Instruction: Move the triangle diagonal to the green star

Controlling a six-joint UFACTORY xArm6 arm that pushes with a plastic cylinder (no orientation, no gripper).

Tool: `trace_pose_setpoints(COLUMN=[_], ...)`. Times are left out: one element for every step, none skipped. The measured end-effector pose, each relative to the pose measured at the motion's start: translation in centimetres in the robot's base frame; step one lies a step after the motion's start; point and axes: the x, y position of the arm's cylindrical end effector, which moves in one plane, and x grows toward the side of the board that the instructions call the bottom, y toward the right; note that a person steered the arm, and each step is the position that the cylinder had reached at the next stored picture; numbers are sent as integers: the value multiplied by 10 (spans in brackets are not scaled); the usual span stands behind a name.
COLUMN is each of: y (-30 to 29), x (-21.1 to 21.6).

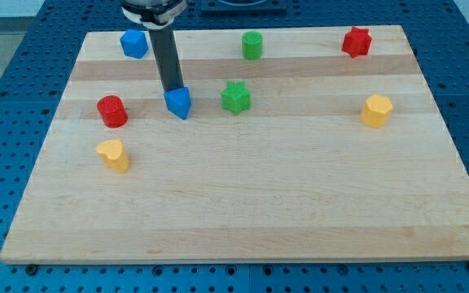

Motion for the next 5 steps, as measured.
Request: trace_pose_setpoints(y=[17, 19, 25, 44, 54], x=[10, 35, 56, 60, 72])
